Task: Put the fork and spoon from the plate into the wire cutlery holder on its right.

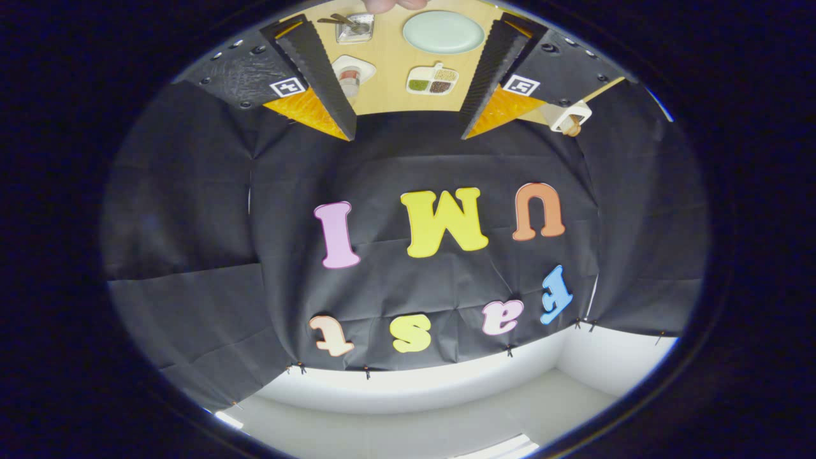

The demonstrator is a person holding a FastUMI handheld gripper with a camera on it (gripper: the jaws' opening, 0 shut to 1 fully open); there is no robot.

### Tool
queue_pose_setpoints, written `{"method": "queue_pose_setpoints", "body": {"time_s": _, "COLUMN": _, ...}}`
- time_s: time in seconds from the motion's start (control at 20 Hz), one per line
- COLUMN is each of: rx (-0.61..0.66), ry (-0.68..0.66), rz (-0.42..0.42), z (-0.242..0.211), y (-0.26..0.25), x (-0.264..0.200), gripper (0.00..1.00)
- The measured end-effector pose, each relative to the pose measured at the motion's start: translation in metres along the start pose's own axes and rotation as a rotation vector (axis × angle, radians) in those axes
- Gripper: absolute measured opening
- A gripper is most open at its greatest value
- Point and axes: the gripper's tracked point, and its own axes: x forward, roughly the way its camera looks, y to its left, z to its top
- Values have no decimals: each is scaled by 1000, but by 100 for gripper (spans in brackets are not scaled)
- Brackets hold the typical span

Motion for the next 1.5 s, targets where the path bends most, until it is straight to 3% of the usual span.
{"method": "queue_pose_setpoints", "body": {"time_s": 0.55, "rx": -48, "ry": -28, "rz": 41, "z": 7, "y": 24, "x": -6, "gripper": 96}}
{"method": "queue_pose_setpoints", "body": {"time_s": 1.5, "rx": -93, "ry": -58, "rz": 36, "z": 9, "y": 26, "x": -12, "gripper": 96}}
